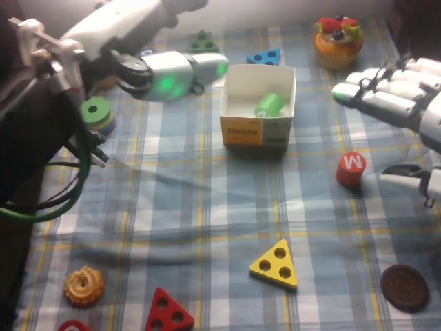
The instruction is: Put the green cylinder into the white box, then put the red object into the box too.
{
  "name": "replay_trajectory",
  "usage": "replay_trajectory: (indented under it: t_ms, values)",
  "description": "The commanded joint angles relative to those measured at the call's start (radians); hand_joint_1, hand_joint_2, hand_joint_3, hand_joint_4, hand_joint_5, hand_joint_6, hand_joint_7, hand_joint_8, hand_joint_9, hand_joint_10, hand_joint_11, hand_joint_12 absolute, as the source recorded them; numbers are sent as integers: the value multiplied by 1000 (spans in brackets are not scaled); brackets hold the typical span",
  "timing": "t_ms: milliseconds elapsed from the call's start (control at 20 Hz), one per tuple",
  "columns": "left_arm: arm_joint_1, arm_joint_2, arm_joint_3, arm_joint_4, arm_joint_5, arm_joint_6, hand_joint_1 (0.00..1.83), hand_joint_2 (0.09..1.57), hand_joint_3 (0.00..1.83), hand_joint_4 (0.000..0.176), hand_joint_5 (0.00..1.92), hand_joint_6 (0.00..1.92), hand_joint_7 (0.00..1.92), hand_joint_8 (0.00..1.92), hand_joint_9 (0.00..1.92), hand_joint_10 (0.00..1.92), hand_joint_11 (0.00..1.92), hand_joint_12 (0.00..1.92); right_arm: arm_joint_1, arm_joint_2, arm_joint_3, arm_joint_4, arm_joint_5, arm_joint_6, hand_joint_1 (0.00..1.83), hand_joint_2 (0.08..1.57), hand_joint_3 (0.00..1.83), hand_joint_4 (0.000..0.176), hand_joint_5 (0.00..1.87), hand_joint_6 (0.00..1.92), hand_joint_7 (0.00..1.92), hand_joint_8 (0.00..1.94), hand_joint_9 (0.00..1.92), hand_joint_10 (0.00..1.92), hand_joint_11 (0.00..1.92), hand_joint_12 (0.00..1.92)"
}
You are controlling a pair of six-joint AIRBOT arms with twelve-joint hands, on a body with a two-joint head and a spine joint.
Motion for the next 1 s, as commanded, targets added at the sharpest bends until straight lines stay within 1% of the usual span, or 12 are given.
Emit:
replay_trajectory:
  t_ms: [0,200,300,350,400,500,600,650,700,750,800,950]
  values:
    - [0,9,-7,46,-156,-38,637,1371,13,30,251,49,318,12,31,612,0,1038,21,-5,8,-5,90,6,768,1260,0,0,136,92,210,55,0,630,0,1341]
    - [54,65,-62,72,-248,-83,561,1375,0,44,272,48,368,16,101,595,0,1196,59,-49,42,-34,2,7,770,1267,5,0,231,161,314,91,0,846,0,1469]
    - [70,78,-78,76,-273,-83,586,1367,0,37,293,57,402,27,131,617,0,1260,68,-68,54,-43,-26,7,777,1273,5,0,236,178,318,88,0,835,0,1408]
    - [74,80,-81,77,-279,-83,661,1352,0,25,336,75,441,37,155,636,0,1307,71,-75,59,-46,-36,7,822,1262,0,0,264,201,342,88,0,866,0,1423]
    - [77,82,-82,76,-282,-83,741,1349,0,0,354,79,441,30,138,613,0,1248,75,-81,64,-48,-46,7,842,1264,0,0,269,207,357,84,0,874,0,1408]
    - [81,85,-84,74,-286,-83,717,1369,1,0,339,60,414,9,101,559,0,1028,80,-91,72,-49,-59,7,839,1272,0,0,258,304,397,67,19,860,0,1373]
    - [86,88,-89,74,-293,-83,718,1371,1,0,339,58,418,10,101,553,0,1015,83,-103,80,-49,-69,7,844,1275,0,0,239,403,434,72,35,879,0,1368]
    - [88,90,-91,74,-295,-83,716,1371,2,0,337,57,418,10,101,553,0,1014,85,-107,82,-50,-74,7,891,1284,1,0,259,625,533,214,97,1021,0,1483]
    - [91,92,-93,75,-299,-83,706,1371,1,0,342,49,432,10,98,620,0,1083,87,-111,84,-52,-77,7,1077,1292,0,0,532,1359,694,1214,319,1341,0,1842]
    - [94,95,-95,74,-303,-83,706,1371,1,0,342,49,432,10,98,620,0,1083,92,-111,84,-54,-77,7,1077,1292,0,0,532,1359,694,1214,319,1341,0,1842]
    - [98,98,-98,72,-307,-83,681,1371,0,2,344,37,442,7,62,721,0,1160,100,-111,84,-59,-77,7,1131,1282,0,0,618,1481,763,1423,392,1561,64,1918]
    - [111,105,-100,64,-316,-83,627,1374,2,23,334,30,427,1,39,730,0,1148,127,-98,78,-86,-39,35,1162,1268,0,0,655,1357,776,1518,431,1766,234,1921]
